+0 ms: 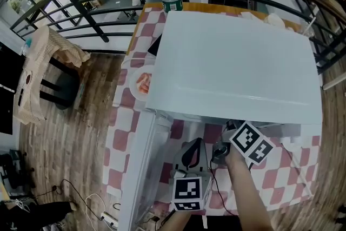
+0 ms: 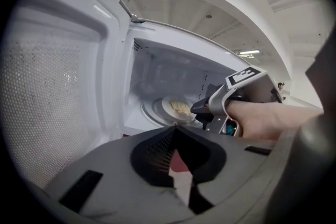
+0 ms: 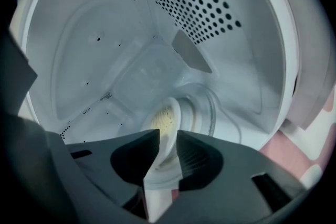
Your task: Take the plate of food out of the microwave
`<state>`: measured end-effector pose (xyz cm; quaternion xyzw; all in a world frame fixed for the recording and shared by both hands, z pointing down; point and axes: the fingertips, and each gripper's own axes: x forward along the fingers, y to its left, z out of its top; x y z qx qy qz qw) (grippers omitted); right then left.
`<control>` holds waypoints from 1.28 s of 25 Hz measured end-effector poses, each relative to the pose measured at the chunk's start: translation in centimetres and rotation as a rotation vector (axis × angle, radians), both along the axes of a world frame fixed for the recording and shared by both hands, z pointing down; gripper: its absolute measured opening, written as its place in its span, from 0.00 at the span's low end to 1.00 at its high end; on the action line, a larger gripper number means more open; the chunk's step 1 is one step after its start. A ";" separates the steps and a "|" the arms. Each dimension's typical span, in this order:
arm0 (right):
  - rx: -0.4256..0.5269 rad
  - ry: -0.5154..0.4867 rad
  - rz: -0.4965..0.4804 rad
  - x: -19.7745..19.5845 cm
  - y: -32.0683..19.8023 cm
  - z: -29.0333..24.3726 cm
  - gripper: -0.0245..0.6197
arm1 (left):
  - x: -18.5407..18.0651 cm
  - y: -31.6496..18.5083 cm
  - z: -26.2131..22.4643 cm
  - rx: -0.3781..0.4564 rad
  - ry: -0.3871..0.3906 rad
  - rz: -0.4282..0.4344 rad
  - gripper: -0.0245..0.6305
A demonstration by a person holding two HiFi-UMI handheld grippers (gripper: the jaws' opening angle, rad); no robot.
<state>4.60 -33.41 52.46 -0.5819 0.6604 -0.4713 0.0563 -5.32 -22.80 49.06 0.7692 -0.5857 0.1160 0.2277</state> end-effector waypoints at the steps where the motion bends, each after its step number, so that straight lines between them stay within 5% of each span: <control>1: -0.006 0.008 0.003 0.1 0.0 0.1 0.17 | -0.1 0.0 0.0 0.001 -0.002 -0.001 0.05; 3: -0.014 0.023 0.007 0.2 0.0 0.4 0.09 | -0.2 0.0 0.1 -0.001 -0.004 -0.003 0.05; 19: 0.027 -0.059 0.025 0.7 2.2 -1.0 0.06 | 0.0 0.7 0.5 -0.010 -0.010 -0.002 0.05; 23: 0.022 -0.056 0.022 0.3 1.5 -0.9 0.09 | 0.1 1.1 0.6 -0.013 -0.010 0.000 0.05; 25: 0.012 -0.054 0.011 -0.1 1.4 -0.7 0.22 | 0.0 1.1 0.4 -0.007 -0.013 -0.003 0.05; 32: -0.049 -0.033 0.027 -0.2 1.3 0.4 0.22 | -0.3 1.4 0.8 -0.021 -0.009 -0.014 0.05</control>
